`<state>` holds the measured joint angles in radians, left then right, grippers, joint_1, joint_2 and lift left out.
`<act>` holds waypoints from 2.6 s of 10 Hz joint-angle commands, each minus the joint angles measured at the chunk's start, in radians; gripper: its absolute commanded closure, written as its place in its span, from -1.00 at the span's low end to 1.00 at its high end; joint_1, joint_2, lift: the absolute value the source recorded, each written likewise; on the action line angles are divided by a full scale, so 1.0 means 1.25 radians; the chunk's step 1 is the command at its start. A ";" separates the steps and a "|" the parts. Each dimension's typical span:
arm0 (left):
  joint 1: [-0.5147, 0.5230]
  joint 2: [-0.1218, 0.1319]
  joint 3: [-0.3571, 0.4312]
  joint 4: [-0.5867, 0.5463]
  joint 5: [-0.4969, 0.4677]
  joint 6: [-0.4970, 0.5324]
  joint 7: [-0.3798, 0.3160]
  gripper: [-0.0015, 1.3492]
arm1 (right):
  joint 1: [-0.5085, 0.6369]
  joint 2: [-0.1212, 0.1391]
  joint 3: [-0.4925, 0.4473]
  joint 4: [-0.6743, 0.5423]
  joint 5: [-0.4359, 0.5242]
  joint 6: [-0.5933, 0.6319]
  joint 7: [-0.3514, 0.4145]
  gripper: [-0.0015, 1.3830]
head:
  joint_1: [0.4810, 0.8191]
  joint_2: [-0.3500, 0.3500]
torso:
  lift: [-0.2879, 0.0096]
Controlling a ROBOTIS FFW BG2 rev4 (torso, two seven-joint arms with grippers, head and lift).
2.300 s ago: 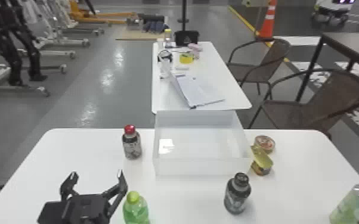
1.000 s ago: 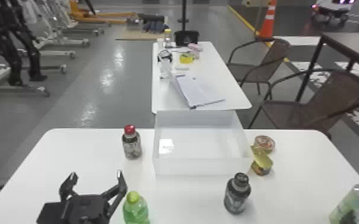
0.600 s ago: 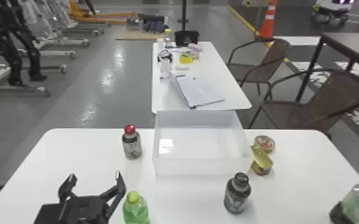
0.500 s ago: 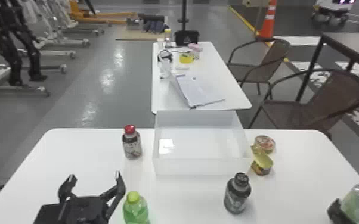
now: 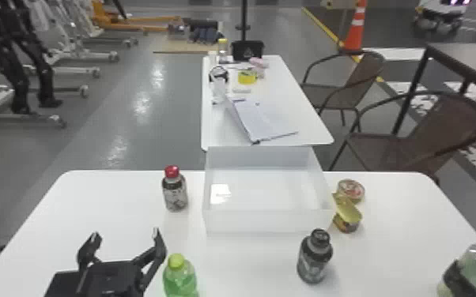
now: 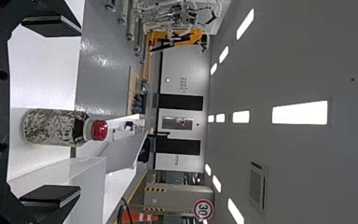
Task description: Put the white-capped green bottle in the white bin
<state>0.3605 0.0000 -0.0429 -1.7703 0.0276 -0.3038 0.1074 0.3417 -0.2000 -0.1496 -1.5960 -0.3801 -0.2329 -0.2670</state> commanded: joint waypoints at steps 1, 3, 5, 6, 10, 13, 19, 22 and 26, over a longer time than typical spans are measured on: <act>0.001 -0.002 0.000 0.000 0.000 0.000 0.000 -0.83 | -0.013 -0.004 -0.015 0.010 0.007 0.008 0.012 -0.60 | -0.60 0.00 | 0.26; 0.002 -0.002 0.001 0.001 0.000 -0.001 0.000 -0.83 | -0.034 -0.012 -0.032 0.029 0.001 0.033 0.059 -0.10 | -0.60 0.00 | 0.26; 0.004 -0.002 0.001 0.001 0.000 -0.004 0.000 -0.83 | -0.046 -0.012 -0.032 0.037 -0.003 0.044 0.066 0.49 | -0.60 0.00 | 0.26; 0.004 -0.002 0.001 0.001 0.000 -0.005 0.000 -0.83 | -0.046 -0.012 -0.032 0.037 0.000 0.046 0.069 0.49 | -0.60 0.00 | 0.26; 0.001 -0.002 0.001 0.006 0.000 -0.006 0.000 -0.83 | -0.013 -0.006 -0.032 -0.052 0.008 0.072 0.070 0.49 | -0.60 0.00 | 0.26; -0.001 -0.002 0.000 0.011 0.000 -0.006 0.000 -0.83 | -0.044 -0.006 -0.032 -0.161 0.013 0.129 0.130 0.49 | -0.60 0.00 | 0.26; -0.010 -0.002 -0.004 0.025 0.002 -0.018 0.000 -0.83 | -0.230 0.021 -0.010 -0.105 -0.006 0.175 0.297 0.49 | -0.60 0.00 | 0.26; -0.009 -0.002 -0.004 0.027 0.004 -0.018 0.000 -0.83 | -0.315 0.010 -0.002 -0.100 -0.003 0.288 0.374 0.49 | -0.60 0.00 | 0.26; -0.012 -0.002 -0.005 0.033 0.006 -0.022 0.000 -0.83 | -0.438 0.010 0.050 0.072 -0.004 0.314 0.530 0.49 | -0.60 0.00 | 0.26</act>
<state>0.3458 0.0000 -0.0491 -1.7312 0.0342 -0.3303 0.1074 -0.1847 -0.1873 -0.1019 -1.5412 -0.3812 0.1593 0.3926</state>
